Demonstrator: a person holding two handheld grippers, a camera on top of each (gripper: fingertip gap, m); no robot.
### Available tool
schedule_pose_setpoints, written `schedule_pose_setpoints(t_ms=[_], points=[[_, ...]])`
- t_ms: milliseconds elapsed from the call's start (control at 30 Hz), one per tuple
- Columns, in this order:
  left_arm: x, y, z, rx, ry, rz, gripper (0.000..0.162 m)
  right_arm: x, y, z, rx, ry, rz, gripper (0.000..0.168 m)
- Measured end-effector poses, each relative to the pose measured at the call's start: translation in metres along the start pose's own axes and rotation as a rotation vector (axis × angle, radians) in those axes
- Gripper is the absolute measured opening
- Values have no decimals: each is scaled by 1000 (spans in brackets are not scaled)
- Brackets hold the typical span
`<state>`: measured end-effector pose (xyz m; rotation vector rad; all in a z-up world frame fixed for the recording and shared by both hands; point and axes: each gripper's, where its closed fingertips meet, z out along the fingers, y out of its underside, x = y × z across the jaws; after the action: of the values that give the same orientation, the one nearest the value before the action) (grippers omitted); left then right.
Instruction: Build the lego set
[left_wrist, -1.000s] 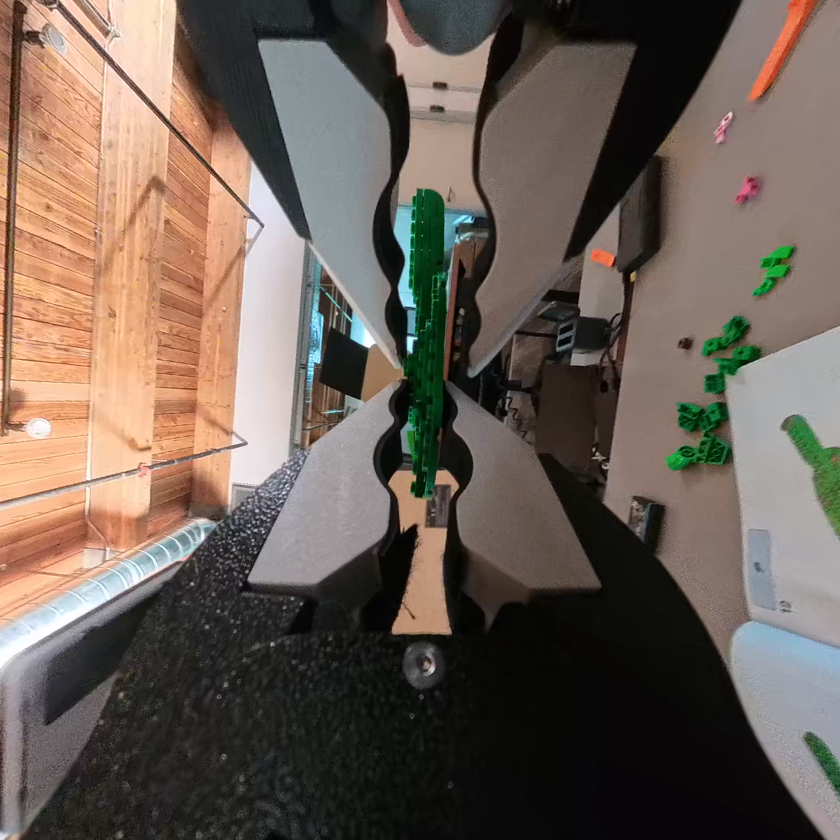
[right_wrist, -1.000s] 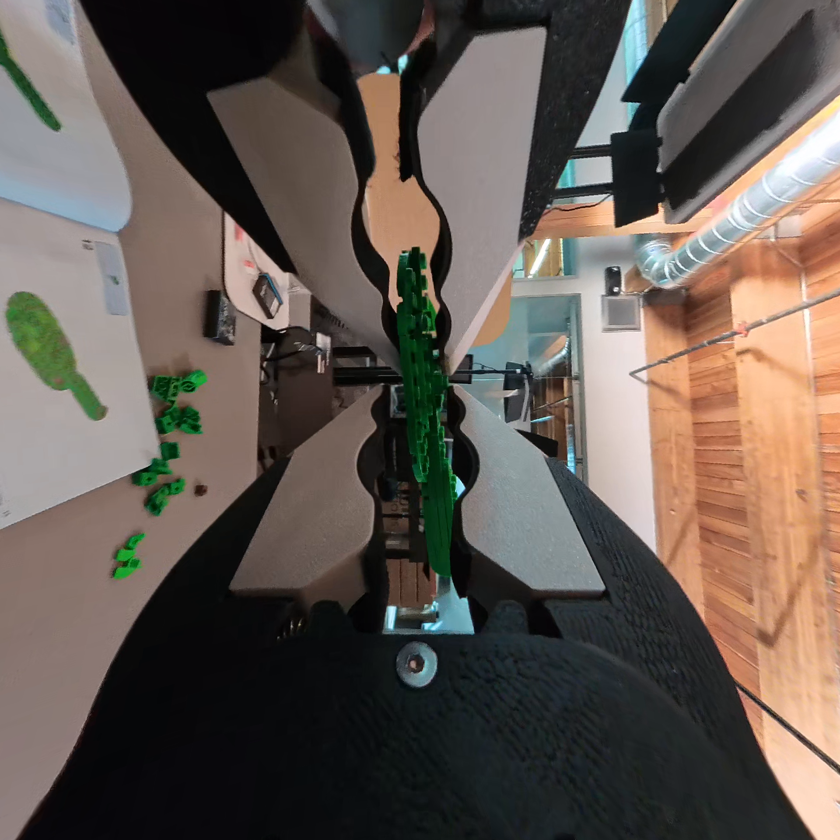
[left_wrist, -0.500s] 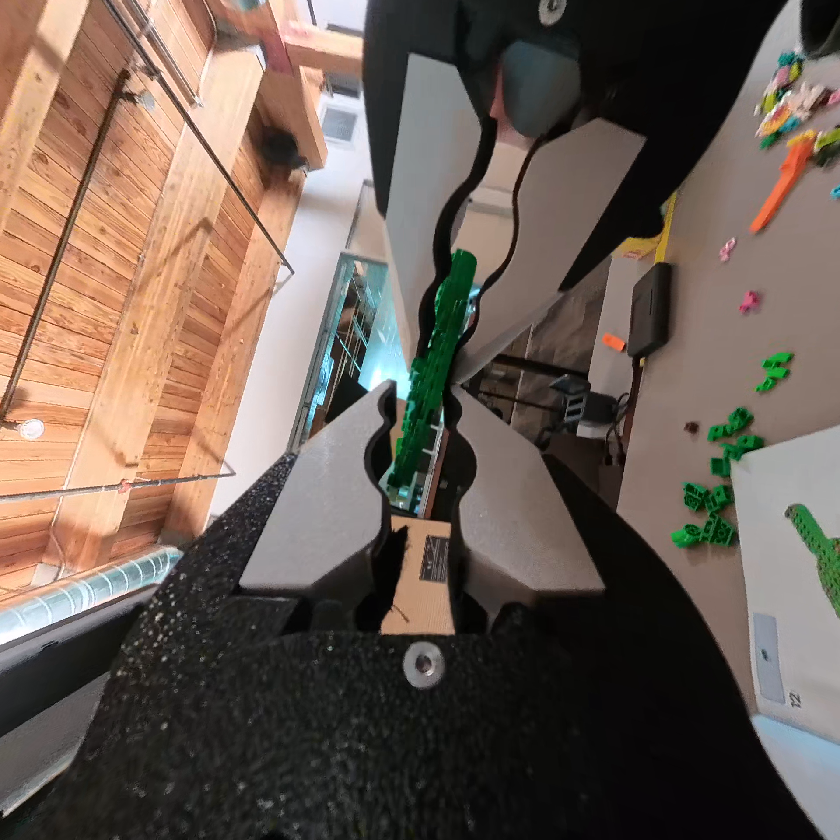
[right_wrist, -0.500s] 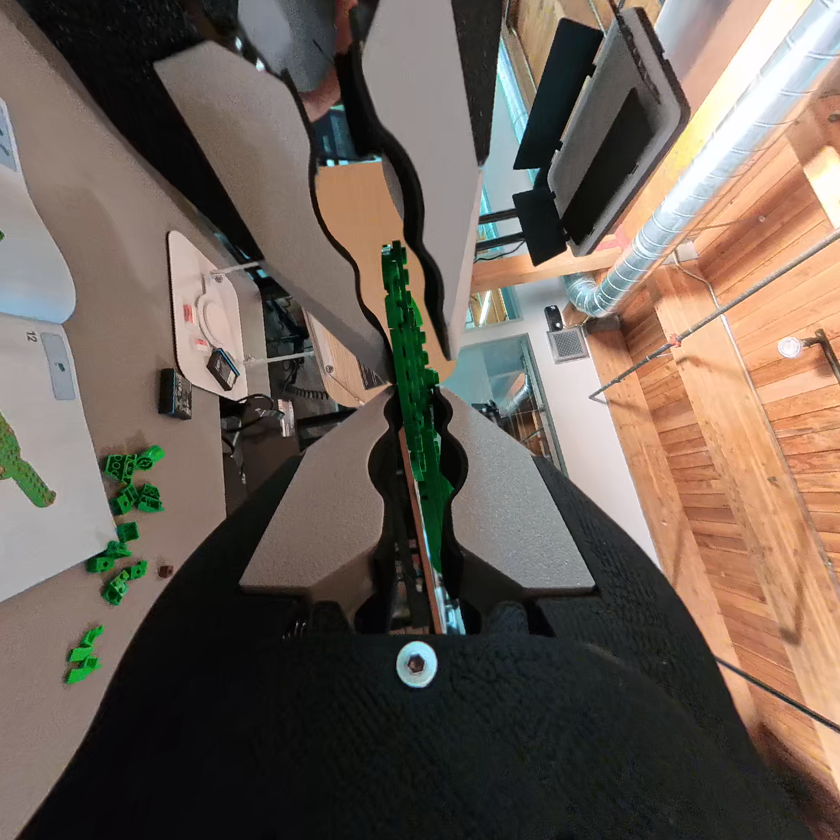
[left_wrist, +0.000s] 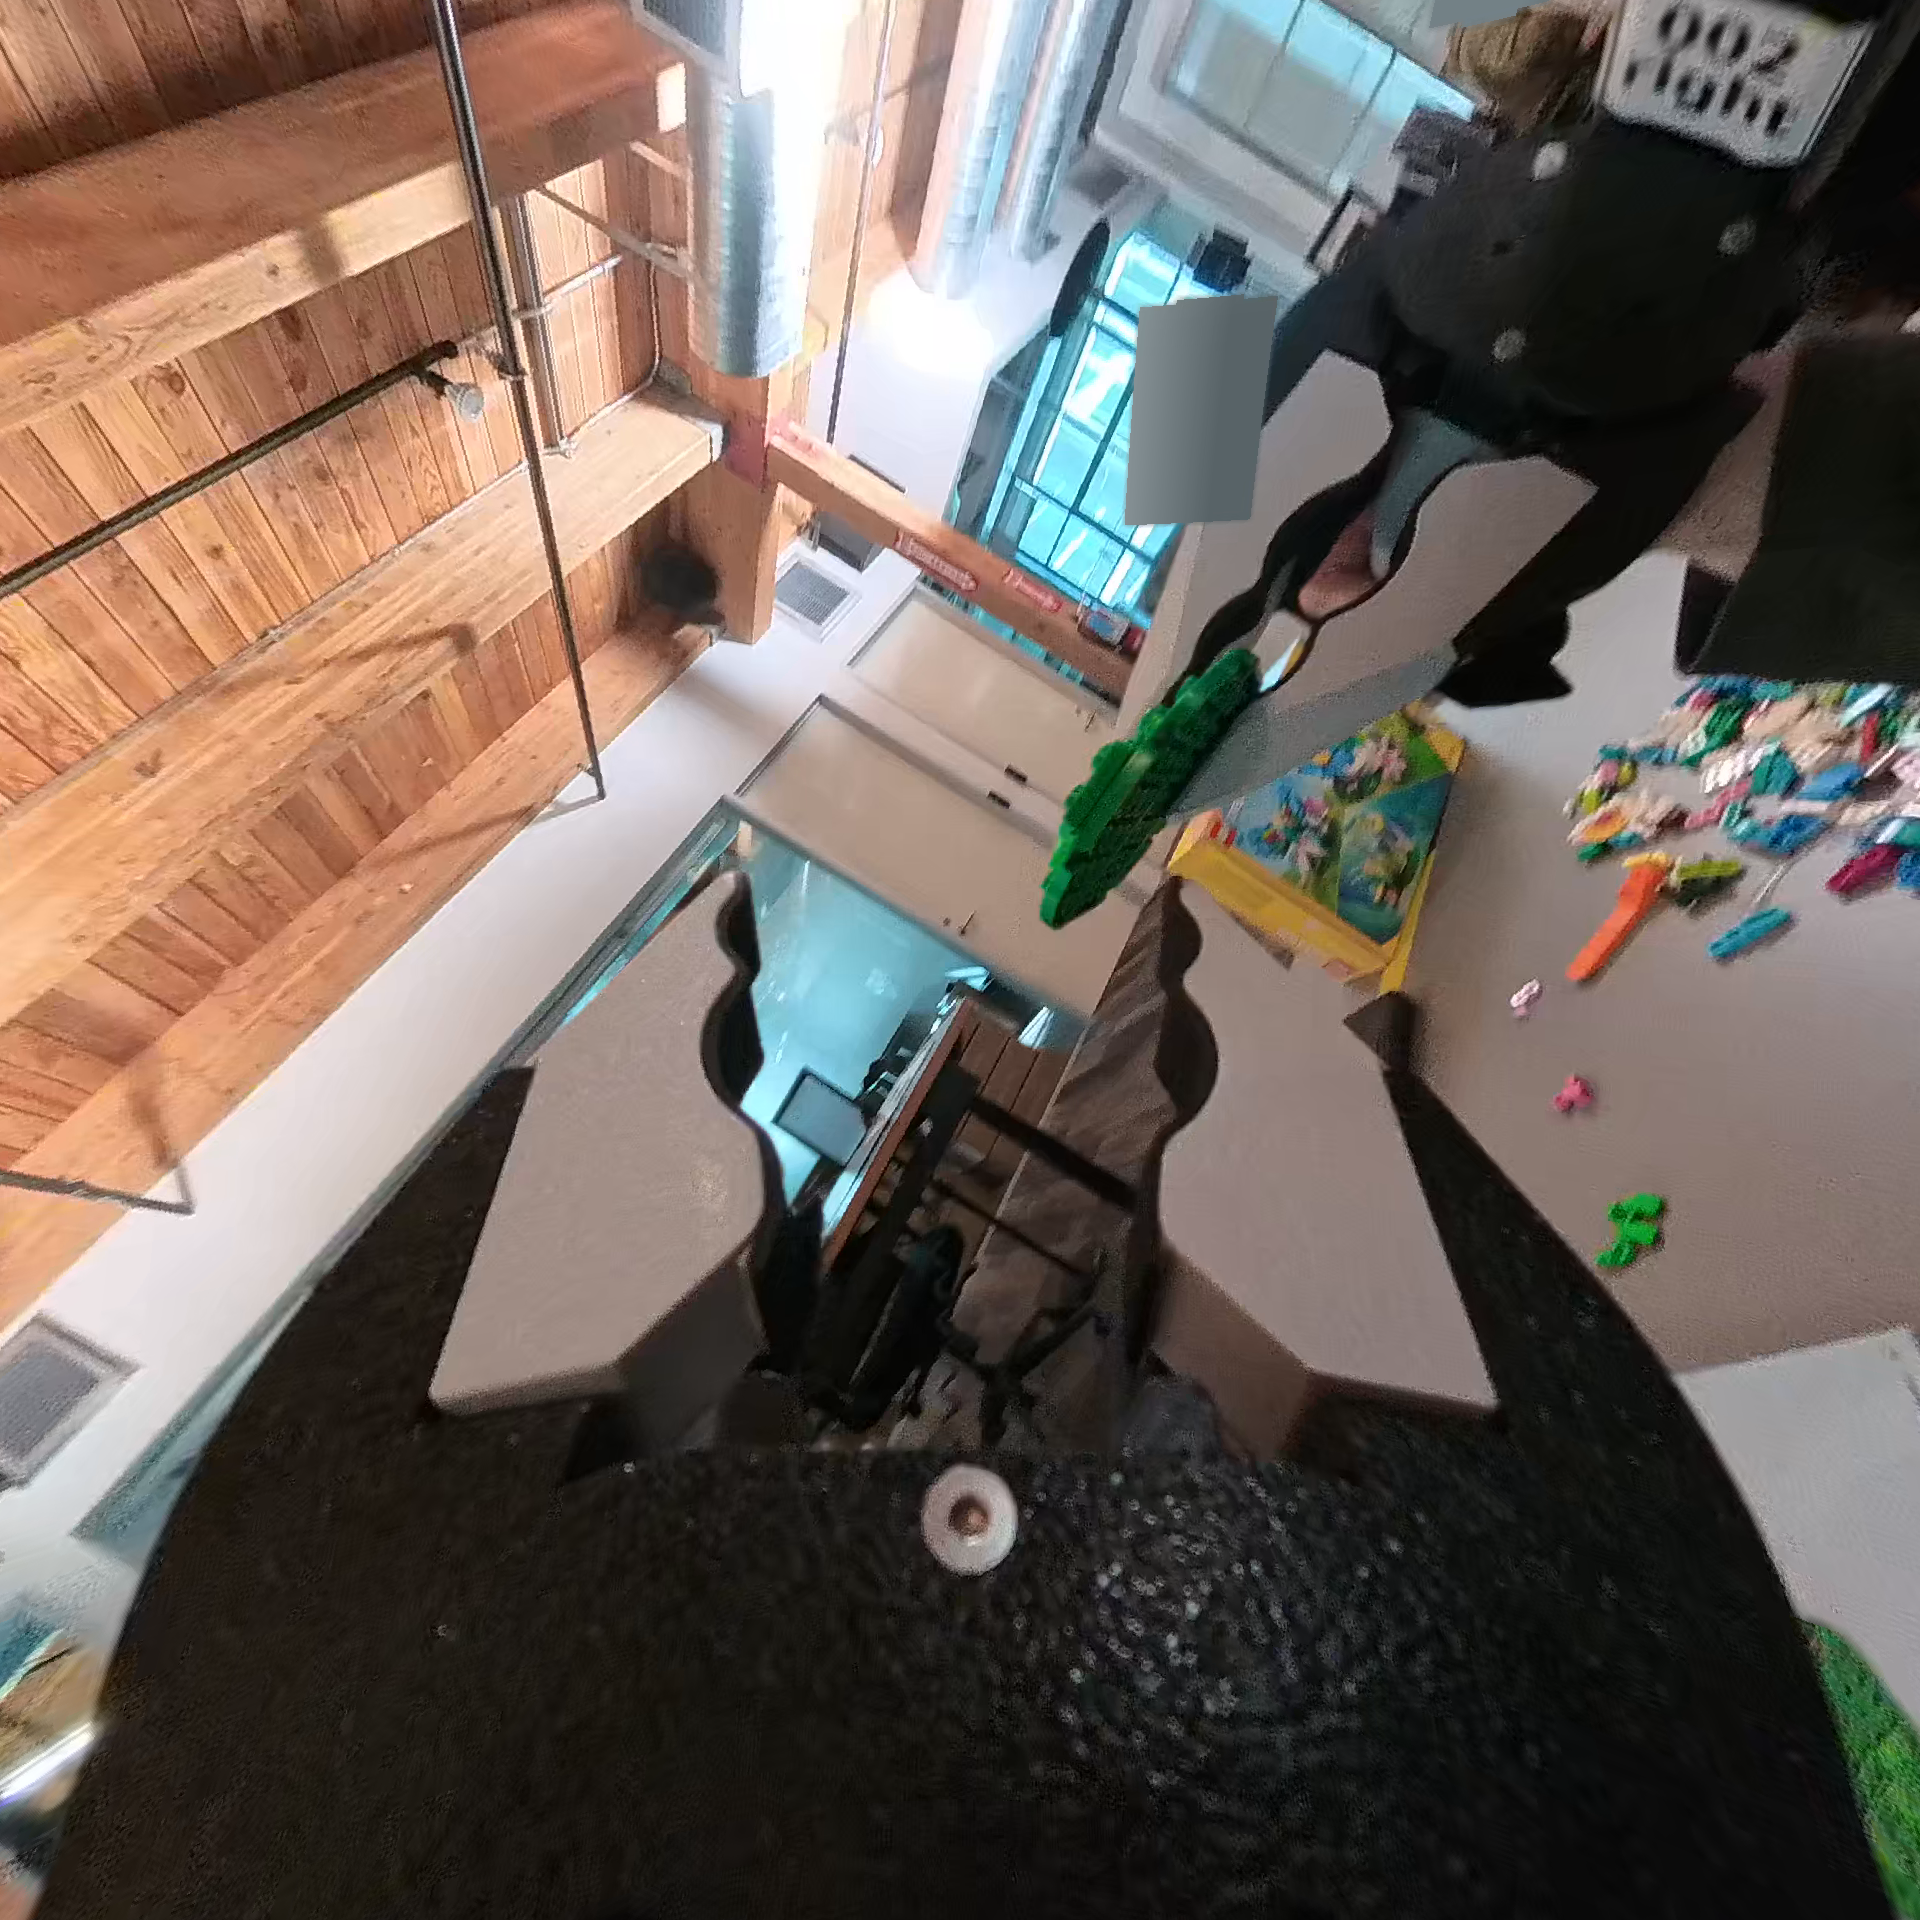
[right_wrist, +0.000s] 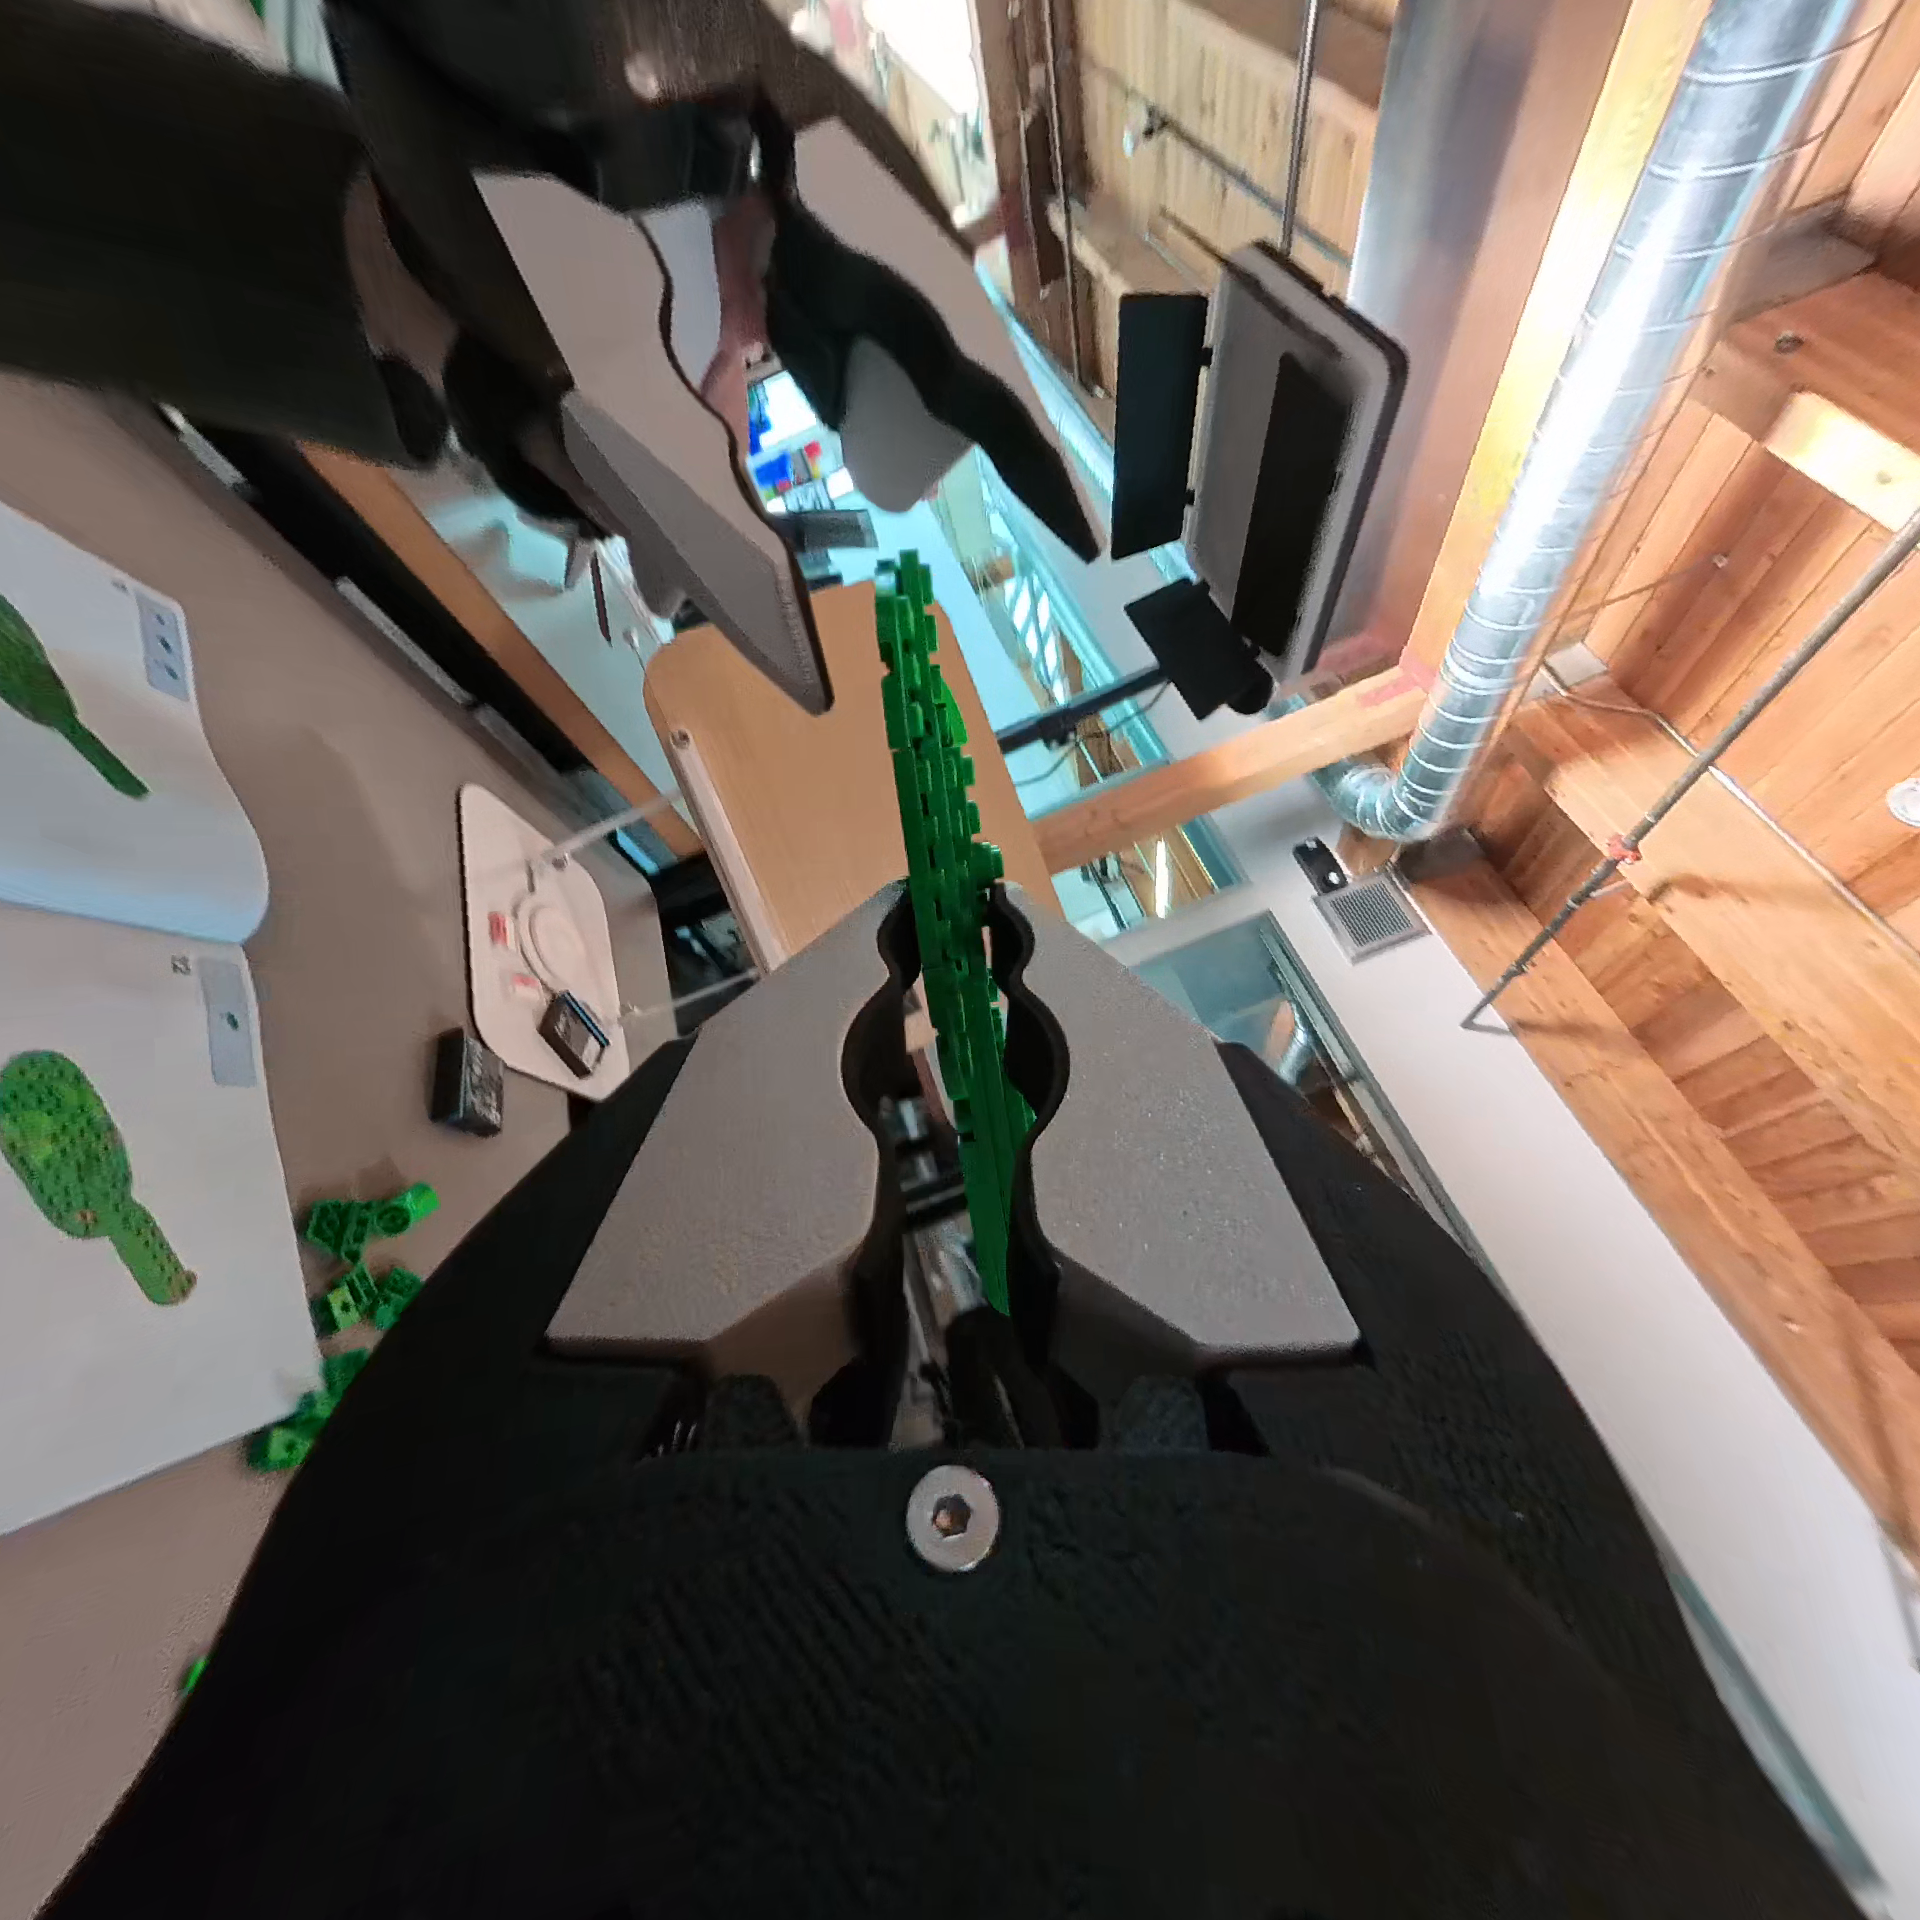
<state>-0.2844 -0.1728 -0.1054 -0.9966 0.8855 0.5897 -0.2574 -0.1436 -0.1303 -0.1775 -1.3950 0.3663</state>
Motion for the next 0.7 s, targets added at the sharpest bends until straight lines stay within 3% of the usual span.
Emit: schedule_pose_setpoints(t_ms=[233,300,467,700], points=[[17,-20,10,191,105,-145,63,3,-10,-12,89,-14,57,10],[20,-22,9,248,129,-137,52,1,-11,-12,75,-24,45,11],[27,-14,9,236,165,-96,45,-3,-21,-16,55,-48,16,11],[30,-35,2,329,147,-39,27,-5,-29,-25,68,-73,32,10]])
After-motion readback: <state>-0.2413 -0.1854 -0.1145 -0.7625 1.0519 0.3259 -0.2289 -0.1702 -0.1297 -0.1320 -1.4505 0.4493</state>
